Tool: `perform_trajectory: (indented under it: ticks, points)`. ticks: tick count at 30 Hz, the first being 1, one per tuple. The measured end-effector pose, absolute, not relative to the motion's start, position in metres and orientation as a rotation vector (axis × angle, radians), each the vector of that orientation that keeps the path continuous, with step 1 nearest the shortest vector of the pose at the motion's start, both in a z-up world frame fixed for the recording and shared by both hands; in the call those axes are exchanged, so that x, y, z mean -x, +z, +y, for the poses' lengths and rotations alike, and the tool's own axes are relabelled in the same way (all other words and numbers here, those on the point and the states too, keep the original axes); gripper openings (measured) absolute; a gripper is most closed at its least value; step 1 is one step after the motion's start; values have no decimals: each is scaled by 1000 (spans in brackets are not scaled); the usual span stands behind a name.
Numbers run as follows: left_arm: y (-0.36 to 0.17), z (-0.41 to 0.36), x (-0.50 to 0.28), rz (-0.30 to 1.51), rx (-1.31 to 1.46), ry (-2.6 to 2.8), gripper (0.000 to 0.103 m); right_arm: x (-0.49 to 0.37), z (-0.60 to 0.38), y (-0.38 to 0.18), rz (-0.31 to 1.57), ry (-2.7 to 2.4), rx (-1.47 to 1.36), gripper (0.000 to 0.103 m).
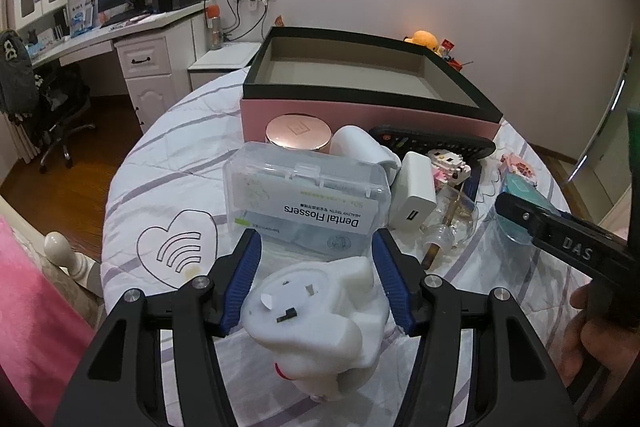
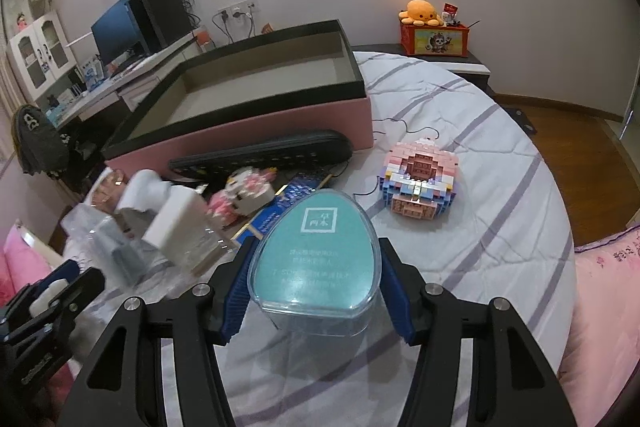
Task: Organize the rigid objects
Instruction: 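Lift the white bunny with the left gripper while the right gripper grasps the teal container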
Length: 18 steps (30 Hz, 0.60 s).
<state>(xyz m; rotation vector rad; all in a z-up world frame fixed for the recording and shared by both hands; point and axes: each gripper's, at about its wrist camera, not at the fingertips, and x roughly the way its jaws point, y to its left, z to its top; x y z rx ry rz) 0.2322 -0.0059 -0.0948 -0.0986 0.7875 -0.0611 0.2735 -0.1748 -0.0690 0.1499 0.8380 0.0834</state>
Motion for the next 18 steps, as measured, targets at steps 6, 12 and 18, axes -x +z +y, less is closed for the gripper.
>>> perform_trajectory:
  ticks: [6,12,18]
  points:
    - [-83,2,-227,765,107,-57,59,-264,-171,-55,817,118,-161,58]
    - [-69,11,-226,734,117,-48,59,-261,-162,-43,796,147,-159,58]
    - [-60,17,-227,713,123,-41,59,-259,-160,-40,798,163,-165,58]
